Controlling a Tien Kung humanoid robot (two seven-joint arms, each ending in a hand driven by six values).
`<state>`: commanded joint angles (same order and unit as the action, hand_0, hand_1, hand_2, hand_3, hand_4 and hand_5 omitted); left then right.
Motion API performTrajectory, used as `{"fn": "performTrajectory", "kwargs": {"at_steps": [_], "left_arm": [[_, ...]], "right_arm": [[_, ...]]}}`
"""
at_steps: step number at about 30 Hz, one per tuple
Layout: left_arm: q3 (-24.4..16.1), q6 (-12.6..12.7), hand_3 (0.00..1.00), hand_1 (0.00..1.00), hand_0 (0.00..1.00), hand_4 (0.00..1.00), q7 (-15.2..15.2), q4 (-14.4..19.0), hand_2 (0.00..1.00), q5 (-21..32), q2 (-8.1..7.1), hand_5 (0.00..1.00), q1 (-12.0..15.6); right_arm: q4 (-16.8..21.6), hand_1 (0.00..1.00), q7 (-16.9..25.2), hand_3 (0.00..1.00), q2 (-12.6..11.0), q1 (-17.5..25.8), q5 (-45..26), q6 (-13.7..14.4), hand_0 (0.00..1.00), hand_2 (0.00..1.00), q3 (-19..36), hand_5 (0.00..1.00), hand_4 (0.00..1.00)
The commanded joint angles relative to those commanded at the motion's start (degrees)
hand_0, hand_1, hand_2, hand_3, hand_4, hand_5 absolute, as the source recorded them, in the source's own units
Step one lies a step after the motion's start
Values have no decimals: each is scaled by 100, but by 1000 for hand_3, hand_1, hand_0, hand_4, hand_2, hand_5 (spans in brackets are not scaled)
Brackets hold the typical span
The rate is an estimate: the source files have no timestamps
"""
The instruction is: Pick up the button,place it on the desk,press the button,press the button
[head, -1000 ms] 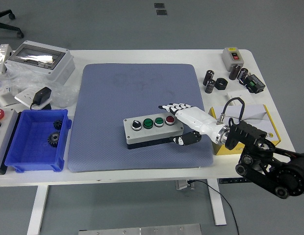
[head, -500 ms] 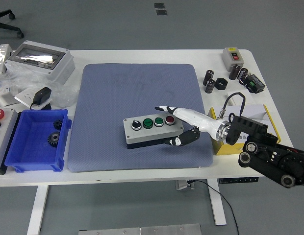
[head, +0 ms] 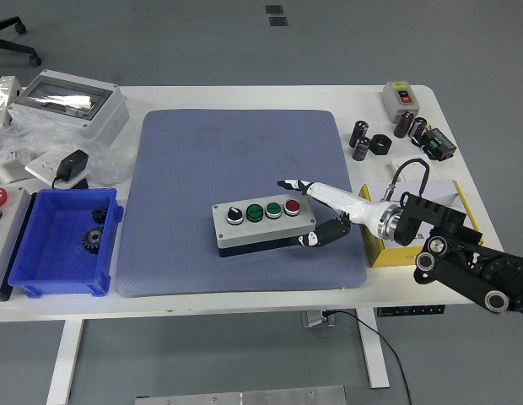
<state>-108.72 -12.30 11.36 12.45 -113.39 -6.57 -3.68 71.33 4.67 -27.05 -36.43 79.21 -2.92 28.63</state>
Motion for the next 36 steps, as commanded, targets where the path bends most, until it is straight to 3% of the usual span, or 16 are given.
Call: {"fn": "performTrajectory", "kwargs": {"at_steps": [12,23,29,32,36], "left_arm": [[-17,56,576,561,653,451,-86,-29,508,5,-9,2,3],[-9,75,576,559,654,447,-133,-54,508,28,-12,2,-4],[-4,58,574,559,652,445,-131,-51,507,58,-11,2,8],[5,51,574,559,652,445,-114,-41,507,75,-31,2,3],[-25,38,572,557,653,439,-117,-37,507,33,-45,2,-38]], "right_arm": [[487,998,45,998,-250,159,-185,77,998,998,29,122,883],[523,998,100,998,-296,273,-457,32,998,998,383,126,868],[718,998,80,998,-474,218,-398,327,998,998,834,137,866],[447,998,143,998,-401,34,-634,283,998,998,759,137,866],[-61,985,236,998,-79,-128,-1028,144,993,998,313,176,861]]}}
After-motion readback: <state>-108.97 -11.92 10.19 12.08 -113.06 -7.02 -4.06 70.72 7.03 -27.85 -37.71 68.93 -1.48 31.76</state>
